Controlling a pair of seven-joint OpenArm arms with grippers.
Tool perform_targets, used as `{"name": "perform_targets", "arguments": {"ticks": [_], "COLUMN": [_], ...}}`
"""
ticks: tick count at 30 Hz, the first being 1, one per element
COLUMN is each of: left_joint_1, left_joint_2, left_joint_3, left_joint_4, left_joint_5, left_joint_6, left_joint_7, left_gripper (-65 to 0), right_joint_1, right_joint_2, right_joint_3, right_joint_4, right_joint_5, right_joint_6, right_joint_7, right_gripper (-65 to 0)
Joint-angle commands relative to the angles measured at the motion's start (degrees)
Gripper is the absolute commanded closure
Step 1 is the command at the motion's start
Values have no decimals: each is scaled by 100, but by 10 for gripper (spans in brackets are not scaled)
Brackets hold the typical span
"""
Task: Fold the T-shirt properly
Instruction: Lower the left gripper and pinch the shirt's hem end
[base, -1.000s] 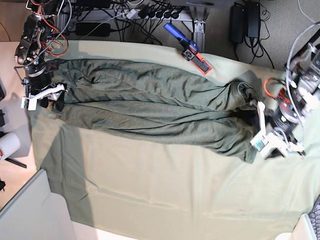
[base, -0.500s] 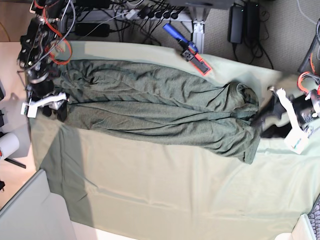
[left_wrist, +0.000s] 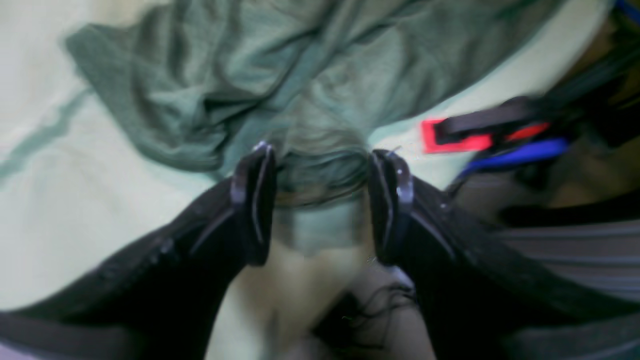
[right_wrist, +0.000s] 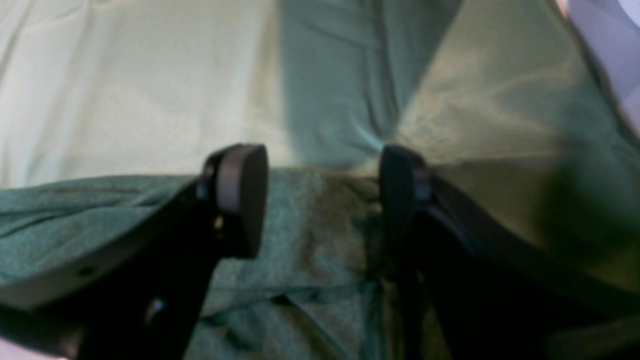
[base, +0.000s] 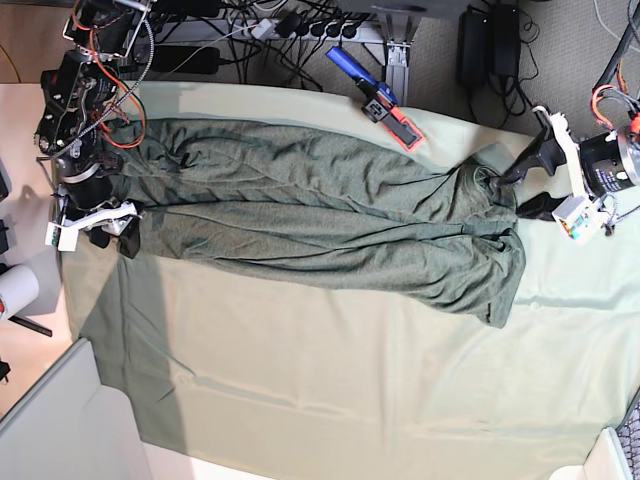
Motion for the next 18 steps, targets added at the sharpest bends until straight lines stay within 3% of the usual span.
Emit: {"name": "perform_targets", "arguments": {"ticks": [1, 10, 12, 18], "left_joint_1": [-46, -81, -118, -422], "left_joint_2": [-66, -39, 48, 234], "left_joint_3": [44, 1141, 1228, 1447], "left_joint_4": [15, -160, -164, -426], "left_joint_5": [107, 1228, 1637, 2269], "left_joint_6": [-52, -37, 127, 181], "left_joint_7": [-284, -835, -953, -977], "left_gripper": [-331, -332, -332, -333], "right_joint_1": [111, 118, 118, 118], "right_joint_2": [125, 125, 125, 103], "right_joint_3": [48, 48, 48, 48], "right_joint_4": [96, 94, 94, 94], "right_joint_5": [68, 66, 66, 68], "right_joint_6": [7, 7, 7, 7], "right_joint_7": [151, 151, 151, 149], "right_gripper": [-354, -354, -354, -354]}}
